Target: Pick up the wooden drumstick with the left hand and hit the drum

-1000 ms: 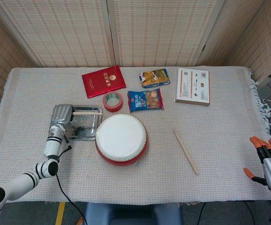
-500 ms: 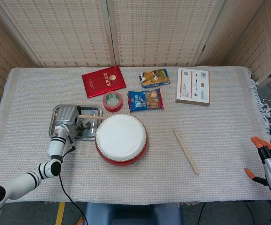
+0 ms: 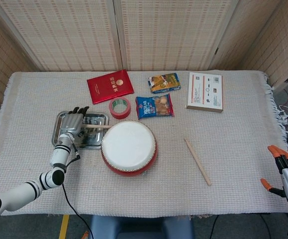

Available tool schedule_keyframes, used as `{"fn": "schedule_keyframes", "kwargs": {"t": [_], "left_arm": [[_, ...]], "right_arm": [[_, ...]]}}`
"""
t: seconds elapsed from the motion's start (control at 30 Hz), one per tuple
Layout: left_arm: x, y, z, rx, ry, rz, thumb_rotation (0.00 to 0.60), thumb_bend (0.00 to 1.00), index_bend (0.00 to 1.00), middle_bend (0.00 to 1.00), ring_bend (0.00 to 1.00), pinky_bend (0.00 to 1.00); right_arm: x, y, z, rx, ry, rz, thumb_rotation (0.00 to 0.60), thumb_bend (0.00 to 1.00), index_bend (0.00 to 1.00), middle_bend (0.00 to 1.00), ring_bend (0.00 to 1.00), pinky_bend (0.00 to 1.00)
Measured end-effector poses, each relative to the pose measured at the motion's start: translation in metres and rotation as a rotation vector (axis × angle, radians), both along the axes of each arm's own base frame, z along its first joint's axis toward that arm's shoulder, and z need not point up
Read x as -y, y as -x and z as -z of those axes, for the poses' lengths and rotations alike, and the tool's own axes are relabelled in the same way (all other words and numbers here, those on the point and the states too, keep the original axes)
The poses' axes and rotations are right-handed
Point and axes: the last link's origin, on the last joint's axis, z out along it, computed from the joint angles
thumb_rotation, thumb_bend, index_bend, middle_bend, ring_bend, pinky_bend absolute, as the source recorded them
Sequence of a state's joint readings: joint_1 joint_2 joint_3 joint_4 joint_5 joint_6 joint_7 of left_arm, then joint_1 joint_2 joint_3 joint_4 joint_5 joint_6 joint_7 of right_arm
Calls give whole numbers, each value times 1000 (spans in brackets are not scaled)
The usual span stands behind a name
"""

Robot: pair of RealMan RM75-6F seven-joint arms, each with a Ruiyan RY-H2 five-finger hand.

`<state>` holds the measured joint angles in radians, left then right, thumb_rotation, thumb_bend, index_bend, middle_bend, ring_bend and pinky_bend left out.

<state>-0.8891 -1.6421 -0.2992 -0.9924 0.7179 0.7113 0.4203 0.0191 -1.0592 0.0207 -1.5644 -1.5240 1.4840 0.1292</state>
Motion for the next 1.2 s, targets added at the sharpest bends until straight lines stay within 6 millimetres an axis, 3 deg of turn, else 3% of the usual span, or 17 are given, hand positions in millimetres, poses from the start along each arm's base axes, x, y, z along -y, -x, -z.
{"fn": "schedule_keyframes", "kwargs": {"t": [0.4, 0.7, 0.9, 1.2], "left_arm": [[4, -5, -10, 77, 0, -14, 600, 211, 9, 5, 0, 95], [25, 4, -51, 227, -115, -5, 600, 262, 141, 114, 34, 132], [60, 26, -84, 238, -223, 21, 600, 272, 202, 151, 58, 143], [147, 71, -113, 174, -310, 35, 600, 274, 226, 162, 66, 142]], "right_arm": [[2, -2, -4, -4, 8, -6, 600, 229, 15, 65, 0, 0], [5, 1, -13, 11, 16, 0, 600, 229, 25, 65, 0, 0], [9, 5, -18, 24, 3, -4, 600, 229, 43, 66, 0, 0], [12, 13, -18, 61, -1, -10, 600, 229, 46, 65, 0, 0]]}}
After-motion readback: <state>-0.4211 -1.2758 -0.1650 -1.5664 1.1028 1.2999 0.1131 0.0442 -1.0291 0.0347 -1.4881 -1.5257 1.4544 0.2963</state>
